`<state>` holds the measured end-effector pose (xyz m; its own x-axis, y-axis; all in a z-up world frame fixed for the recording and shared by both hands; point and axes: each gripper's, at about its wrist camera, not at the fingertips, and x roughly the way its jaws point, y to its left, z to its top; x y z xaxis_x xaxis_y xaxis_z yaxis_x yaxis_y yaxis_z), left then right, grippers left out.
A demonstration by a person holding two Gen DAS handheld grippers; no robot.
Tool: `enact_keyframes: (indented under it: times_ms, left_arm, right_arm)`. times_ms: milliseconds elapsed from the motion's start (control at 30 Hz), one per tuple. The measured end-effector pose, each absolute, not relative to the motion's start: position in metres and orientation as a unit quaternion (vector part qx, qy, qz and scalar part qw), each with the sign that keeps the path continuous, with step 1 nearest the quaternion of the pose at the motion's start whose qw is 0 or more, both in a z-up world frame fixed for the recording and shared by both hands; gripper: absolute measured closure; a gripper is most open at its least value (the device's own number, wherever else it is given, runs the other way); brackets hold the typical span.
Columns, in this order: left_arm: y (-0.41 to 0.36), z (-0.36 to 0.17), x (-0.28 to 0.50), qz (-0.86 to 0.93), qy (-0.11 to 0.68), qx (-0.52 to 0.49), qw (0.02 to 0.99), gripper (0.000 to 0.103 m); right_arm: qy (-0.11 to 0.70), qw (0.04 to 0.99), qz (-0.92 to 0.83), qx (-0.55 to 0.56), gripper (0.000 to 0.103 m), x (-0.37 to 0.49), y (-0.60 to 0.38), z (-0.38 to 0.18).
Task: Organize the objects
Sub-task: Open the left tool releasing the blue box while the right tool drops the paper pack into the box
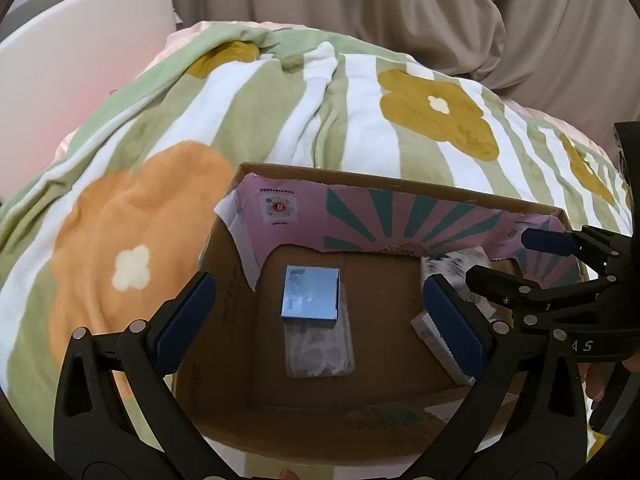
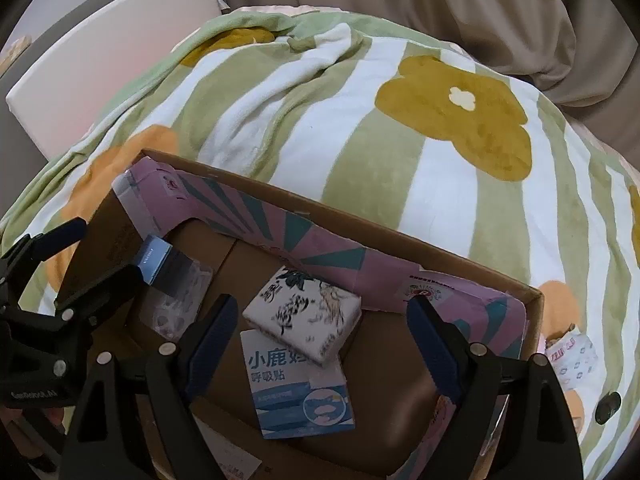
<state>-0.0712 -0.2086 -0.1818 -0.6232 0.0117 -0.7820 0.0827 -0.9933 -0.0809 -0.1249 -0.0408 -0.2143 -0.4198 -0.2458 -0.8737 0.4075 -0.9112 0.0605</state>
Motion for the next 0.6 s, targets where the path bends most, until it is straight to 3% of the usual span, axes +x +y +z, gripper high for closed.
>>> enact_keyframes:
  times_ms: [600]
  left_arm:
    - [-0.189, -0.147, -0.050, -0.905, 0.074, 0.419, 0.025, 0.000]
  right_arm:
    - [0.081, 0.210, -0.853, 0.470, 0.019, -0.100, -0.023, -0.175]
